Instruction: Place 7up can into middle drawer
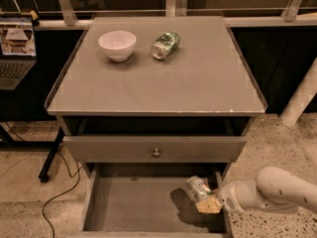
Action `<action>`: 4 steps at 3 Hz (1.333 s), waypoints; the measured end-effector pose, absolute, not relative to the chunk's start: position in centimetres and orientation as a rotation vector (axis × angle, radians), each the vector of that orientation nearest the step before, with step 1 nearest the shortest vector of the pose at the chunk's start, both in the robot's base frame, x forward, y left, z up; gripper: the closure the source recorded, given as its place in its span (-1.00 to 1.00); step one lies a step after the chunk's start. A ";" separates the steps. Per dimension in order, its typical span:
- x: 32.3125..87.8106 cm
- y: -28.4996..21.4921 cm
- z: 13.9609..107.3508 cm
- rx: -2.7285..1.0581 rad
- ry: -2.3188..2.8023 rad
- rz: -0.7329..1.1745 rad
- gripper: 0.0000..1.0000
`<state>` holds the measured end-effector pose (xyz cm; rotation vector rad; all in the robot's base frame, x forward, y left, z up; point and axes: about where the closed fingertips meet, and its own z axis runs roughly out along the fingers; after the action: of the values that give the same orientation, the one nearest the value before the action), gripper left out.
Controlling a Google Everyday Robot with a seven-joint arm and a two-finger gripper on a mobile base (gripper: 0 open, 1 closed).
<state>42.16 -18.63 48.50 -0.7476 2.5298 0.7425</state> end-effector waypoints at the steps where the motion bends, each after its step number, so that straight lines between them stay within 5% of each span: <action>1: 42.6 -17.8 47.4 -0.762 2.549 0.746 1.00; 4: 43.6 -15.3 44.6 -0.850 2.603 0.741 1.00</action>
Offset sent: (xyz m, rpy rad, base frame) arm 0.0183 0.0269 -0.0330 -0.0550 0.0484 0.0606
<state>43.57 -15.33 44.56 -0.8504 2.6032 0.7413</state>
